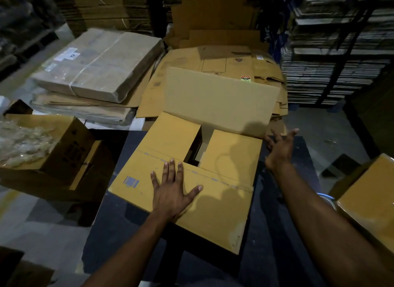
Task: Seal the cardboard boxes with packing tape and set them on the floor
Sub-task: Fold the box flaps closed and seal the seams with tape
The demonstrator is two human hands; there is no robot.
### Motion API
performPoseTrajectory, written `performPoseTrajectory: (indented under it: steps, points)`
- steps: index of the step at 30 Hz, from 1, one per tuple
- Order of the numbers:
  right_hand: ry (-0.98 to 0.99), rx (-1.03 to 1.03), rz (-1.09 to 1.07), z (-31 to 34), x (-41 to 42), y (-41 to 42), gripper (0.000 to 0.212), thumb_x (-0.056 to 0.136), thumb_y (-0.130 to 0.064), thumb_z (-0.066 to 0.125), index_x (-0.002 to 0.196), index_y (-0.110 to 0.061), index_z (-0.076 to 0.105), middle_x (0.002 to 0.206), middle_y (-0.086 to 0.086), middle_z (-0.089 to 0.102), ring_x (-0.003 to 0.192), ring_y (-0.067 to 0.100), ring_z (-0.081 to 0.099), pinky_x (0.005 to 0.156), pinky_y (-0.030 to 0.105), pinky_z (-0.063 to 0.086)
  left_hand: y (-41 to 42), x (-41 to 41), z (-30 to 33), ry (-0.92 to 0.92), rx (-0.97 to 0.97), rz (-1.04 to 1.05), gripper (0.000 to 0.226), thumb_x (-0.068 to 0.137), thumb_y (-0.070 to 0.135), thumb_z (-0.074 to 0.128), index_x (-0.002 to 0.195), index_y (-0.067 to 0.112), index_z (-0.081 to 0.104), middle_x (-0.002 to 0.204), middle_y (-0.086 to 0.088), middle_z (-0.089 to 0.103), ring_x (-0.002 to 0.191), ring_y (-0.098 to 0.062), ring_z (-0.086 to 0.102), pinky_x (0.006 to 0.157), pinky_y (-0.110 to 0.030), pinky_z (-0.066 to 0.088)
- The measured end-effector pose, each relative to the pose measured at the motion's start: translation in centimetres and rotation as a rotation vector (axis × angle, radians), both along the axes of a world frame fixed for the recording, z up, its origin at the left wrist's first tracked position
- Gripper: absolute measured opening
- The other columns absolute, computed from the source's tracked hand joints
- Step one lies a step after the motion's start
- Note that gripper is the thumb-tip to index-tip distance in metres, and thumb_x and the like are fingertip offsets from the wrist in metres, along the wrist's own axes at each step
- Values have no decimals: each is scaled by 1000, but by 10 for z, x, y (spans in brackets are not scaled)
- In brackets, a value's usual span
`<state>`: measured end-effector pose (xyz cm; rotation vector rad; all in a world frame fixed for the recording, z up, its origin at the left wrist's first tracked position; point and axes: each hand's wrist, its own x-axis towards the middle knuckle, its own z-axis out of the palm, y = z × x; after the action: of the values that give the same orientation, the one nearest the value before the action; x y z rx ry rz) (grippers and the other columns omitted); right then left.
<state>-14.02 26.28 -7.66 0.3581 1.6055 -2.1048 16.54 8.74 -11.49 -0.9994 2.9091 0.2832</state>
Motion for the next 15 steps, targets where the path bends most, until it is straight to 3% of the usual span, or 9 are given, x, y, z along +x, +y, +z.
performPoseTrajectory:
  steps: [2, 4, 7, 8, 10, 12, 15]
  points:
    - [53, 6, 36, 2, -1, 0, 102, 80, -94, 10, 130, -27, 69, 126, 3, 68, 130, 22, 48, 117, 47, 24, 0, 0, 1, -6, 2, 2, 112, 85, 96, 11, 166, 21, -3, 173, -6, -13, 159, -22, -15, 123, -64, -12]
    - [85, 41, 71, 7, 3, 1, 102, 76, -98, 16, 115, -23, 74, 113, 6, 71, 121, 27, 57, 113, 47, 37, 0, 0, 3, 3, 15, 15, 114, 84, 97, 12, 166, 21, -7, 173, -6, -13, 159, -21, -15, 123, -63, -12]
    - [114, 18, 113, 17, 18, 0, 73, 91, -82, 26, 103, -21, 65, 96, 3, 69, 98, 22, 67, 84, 37, 57, 2, 0, 6, 104, 49, 54, 122, 82, 98, 26, 163, 20, -18, 172, -13, -18, 158, -25, -21, 126, -60, -7]
    - [113, -19, 155, 17, 23, 0, 60, 99, -71, 32, 106, -21, 64, 99, 1, 72, 96, 18, 70, 79, 34, 60, 3, 0, 8, 154, 47, 64, 126, 81, 97, 34, 163, 18, -20, 170, -16, -23, 157, -28, -24, 126, -59, -6]
    - [100, -4, 240, 11, 30, 3, 47, 95, -59, 57, 115, -18, 68, 120, 9, 71, 112, 25, 68, 91, 42, 58, 4, 1, 7, 241, 6, 58, 134, 80, 93, 48, 162, 10, -19, 166, -22, -29, 156, -36, -26, 125, -61, -6]
    - [159, 102, 271, 1, 32, 8, 48, 84, -50, 70, 119, -18, 69, 130, 15, 64, 122, 37, 59, 96, 51, 53, 5, 3, 5, 286, -40, 35, 138, 80, 88, 58, 162, 4, -14, 165, -29, -28, 155, -43, -22, 123, -67, -2]
    - [188, 206, 282, -17, 44, 19, 62, 87, -34, 76, 143, -26, 50, 142, 10, 52, 121, 32, 56, 84, 43, 54, 6, 6, 4, 300, -65, -11, 133, 83, 82, 60, 162, 3, -13, 164, -32, -25, 155, -47, -19, 121, -72, -1]
